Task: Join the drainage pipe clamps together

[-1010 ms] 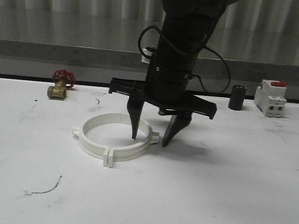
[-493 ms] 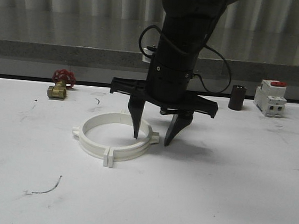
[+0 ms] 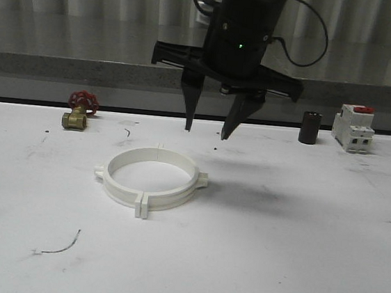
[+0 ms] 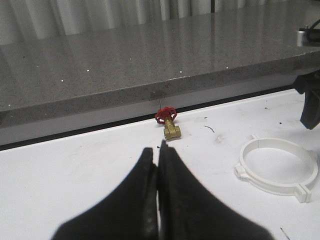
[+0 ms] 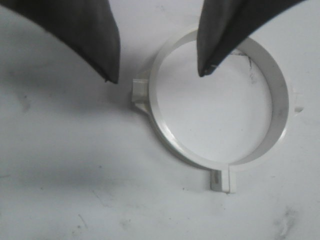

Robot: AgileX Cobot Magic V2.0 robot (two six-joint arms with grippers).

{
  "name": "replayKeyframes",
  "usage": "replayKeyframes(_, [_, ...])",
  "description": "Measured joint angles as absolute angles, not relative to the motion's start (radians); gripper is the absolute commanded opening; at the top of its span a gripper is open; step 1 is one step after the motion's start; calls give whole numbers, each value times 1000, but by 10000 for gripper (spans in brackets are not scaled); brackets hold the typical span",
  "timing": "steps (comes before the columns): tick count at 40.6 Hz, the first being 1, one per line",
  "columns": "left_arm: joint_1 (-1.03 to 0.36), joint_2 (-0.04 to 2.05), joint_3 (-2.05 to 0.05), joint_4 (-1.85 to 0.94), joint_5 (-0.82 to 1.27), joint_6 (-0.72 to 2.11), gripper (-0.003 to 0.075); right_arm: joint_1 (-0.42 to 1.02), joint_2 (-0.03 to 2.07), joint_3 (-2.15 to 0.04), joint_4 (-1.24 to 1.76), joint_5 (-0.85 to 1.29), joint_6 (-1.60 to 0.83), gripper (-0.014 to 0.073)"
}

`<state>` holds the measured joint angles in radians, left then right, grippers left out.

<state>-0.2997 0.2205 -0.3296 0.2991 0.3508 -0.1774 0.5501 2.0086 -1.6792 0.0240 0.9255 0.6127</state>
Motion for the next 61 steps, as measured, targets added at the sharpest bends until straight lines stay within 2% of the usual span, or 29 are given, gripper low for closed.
replayKeyframes(3, [-300,220,-330,299,351,-177,-20,550,1988,-1679,24,937,607,55])
replayKeyframes(6, [-300,220,-330,299,351,-177,-20,550,1962,-1679,24,954,605,-53])
replayKeyframes(9, [-300,220,-330,299,351,-177,-20,550,1933,-1679,24,965,603,-125])
replayKeyframes(19, [-300,220,-330,299,351,-177,-20,550,1823,-1630,-15,993,575,-122])
replayKeyframes(32, [-300,220,-330,299,351,-177,-20,484,1573,-1378,-64,977,519,-122])
replayKeyframes(46, [-300,220,-330,299,351,-177,-20,334,1202,-1077,-146,966,489,-122])
replayKeyframes(61, [-300,220,-330,299,351,-177,-20,323,702,-720,-323,839,485,-122])
